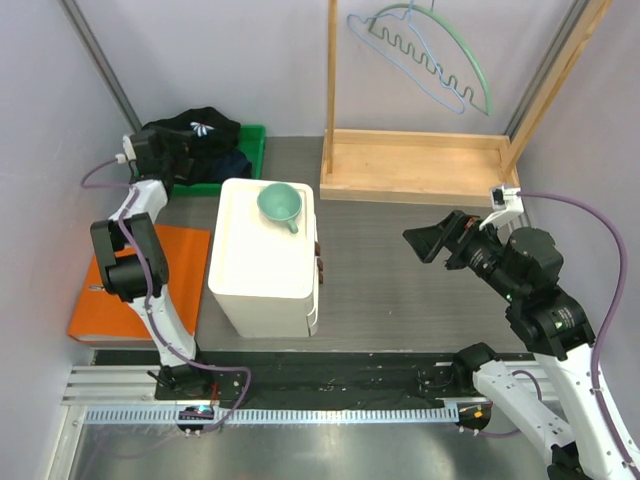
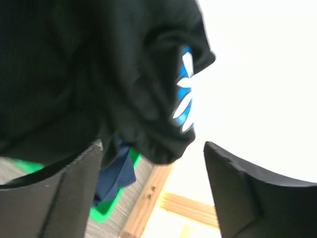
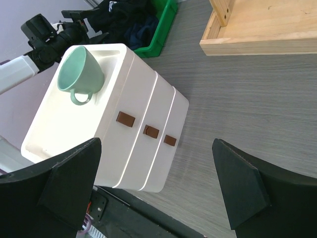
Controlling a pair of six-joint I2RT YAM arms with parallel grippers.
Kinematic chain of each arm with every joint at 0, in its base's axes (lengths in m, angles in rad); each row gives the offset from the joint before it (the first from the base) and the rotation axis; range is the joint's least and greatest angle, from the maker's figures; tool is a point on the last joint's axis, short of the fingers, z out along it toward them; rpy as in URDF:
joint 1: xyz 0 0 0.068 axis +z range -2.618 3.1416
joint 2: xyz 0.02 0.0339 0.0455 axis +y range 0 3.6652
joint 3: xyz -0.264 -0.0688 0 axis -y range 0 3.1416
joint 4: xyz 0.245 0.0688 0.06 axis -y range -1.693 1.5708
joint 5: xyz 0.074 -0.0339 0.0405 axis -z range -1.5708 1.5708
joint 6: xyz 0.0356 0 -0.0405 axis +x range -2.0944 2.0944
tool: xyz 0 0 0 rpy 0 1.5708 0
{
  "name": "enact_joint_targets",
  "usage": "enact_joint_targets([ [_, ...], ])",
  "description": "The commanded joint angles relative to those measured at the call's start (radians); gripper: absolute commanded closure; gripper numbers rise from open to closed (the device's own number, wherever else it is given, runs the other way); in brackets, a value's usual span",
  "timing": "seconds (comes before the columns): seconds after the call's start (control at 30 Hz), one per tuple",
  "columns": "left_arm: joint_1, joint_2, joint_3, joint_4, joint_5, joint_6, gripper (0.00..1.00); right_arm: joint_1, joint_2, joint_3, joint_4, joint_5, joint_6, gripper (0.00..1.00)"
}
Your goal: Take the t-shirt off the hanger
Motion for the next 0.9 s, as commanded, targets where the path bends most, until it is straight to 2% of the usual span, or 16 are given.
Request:
enact_joint_targets([
  [0.0,0.007,-0.09,-0.15,0.21,0.062,-0.133,0.13,0.004,-0.014,-0.019,0.042,-0.029,0.022,0.0],
  [0.07,0.011,-0.121,-0.169,0.181,0.065,-0.106,0.06,0.004,-0.021,-0.02,0.041,-0.035,0.023,0.0],
  [0.27,0.049,-0.268,-0.279,0.184,0.117,-0.067,0.03,0.006,-0.037,-0.034,0.032,-0.035,0.028,0.0],
  [0.43,0.057,-0.412,-0.453,0.196,0.197,-0.066,0.01,0.004,-0.029,-0.094,0.067,-0.023,0.098,0.0],
  [0.6,0.05,-0.705,-0.719,0.202,0.252,-0.032,0.0,0.004,-0.021,-0.197,0.152,0.079,0.227,0.0],
  [0.67,0.05,-0.809,-0.805,0.113,0.249,0.027,0.0,0.004,-0.006,-0.221,0.16,0.125,0.285,0.0],
  [0.7,0.049,-0.931,-0.827,0.081,0.248,0.047,0.0,0.004,0.005,-0.237,0.165,0.144,0.294,0.0],
  [0.87,0.049,-1.273,-0.954,-0.103,0.246,0.118,0.0,0.004,0.063,-0.274,0.174,0.144,0.311,0.0],
])
